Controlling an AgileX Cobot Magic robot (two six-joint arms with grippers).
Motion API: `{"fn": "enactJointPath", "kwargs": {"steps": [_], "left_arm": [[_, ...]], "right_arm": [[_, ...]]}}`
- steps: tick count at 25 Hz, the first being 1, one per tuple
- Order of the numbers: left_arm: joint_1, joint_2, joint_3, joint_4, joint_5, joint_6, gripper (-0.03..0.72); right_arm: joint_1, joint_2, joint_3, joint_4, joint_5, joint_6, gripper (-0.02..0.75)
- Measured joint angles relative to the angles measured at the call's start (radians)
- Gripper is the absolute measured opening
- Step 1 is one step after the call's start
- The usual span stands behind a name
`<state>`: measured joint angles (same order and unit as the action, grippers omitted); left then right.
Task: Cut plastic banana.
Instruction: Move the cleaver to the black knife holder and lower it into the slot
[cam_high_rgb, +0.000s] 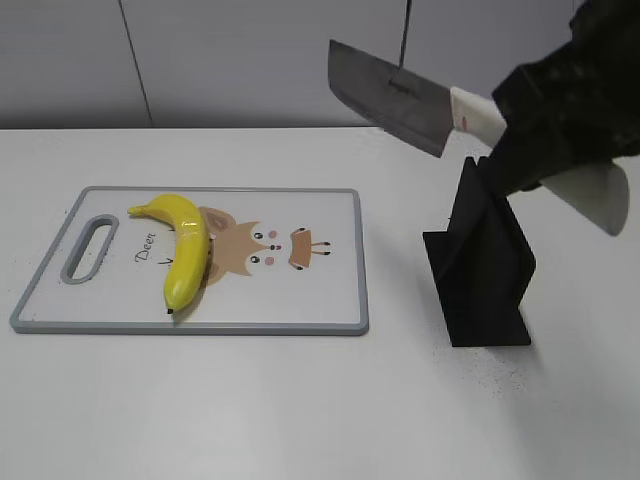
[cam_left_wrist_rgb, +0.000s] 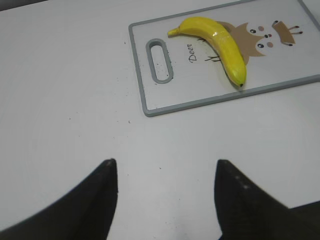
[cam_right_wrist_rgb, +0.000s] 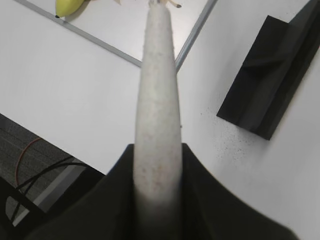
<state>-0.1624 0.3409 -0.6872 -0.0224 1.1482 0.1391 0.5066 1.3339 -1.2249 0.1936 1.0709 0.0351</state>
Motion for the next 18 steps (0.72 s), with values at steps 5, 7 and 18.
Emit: {"fn": "enactJointPath", "kwargs": {"steps": [5,7,18], "left_arm": [[0.0,-0.109,0.074,0.0,-0.03,0.0,0.576],[0.0,-0.144,0.099,-0.001,-0.047,0.0,0.575],[0.0,-0.243,0.187,-0.002,-0.108,0.0,0.575]], "right_arm": [[0.0,-0.084,0.157,-0.006,-0.096,0.045,0.182],[0.0,-0.113,0.209,-0.012,-0.117,0.056,0.182],[0.0,-0.176,0.295,-0.177,-0.143,0.211,0.181]]}}
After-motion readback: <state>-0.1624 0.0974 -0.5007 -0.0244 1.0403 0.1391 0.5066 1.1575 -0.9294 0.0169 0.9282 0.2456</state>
